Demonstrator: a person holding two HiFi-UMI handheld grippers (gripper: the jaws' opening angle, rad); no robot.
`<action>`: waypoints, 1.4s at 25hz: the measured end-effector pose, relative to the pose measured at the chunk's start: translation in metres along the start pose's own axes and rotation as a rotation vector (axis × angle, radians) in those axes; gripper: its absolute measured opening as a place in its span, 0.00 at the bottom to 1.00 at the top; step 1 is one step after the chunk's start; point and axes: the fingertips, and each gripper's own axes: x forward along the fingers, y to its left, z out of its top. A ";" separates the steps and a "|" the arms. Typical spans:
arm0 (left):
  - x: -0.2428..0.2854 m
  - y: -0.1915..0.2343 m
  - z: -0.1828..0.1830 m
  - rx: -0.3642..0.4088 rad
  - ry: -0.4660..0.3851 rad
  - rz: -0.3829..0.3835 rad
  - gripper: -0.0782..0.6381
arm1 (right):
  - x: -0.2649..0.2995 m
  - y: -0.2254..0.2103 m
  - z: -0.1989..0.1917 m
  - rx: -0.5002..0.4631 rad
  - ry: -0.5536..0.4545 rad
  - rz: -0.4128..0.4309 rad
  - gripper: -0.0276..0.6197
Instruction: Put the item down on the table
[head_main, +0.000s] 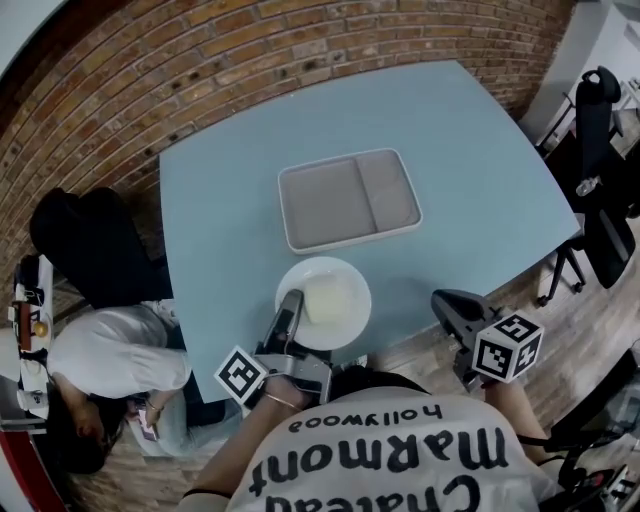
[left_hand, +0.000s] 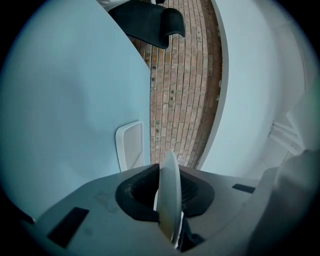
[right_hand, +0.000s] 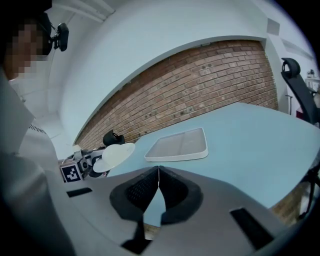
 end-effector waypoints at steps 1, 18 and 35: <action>0.002 0.000 0.002 -0.002 0.005 0.000 0.16 | 0.004 0.001 0.002 -0.006 0.006 -0.001 0.06; 0.046 -0.005 0.050 0.000 0.004 -0.041 0.16 | 0.085 0.016 0.036 -0.075 0.074 0.057 0.06; 0.059 0.037 0.040 -0.005 -0.089 0.061 0.16 | 0.129 -0.002 0.034 -0.091 0.197 0.201 0.06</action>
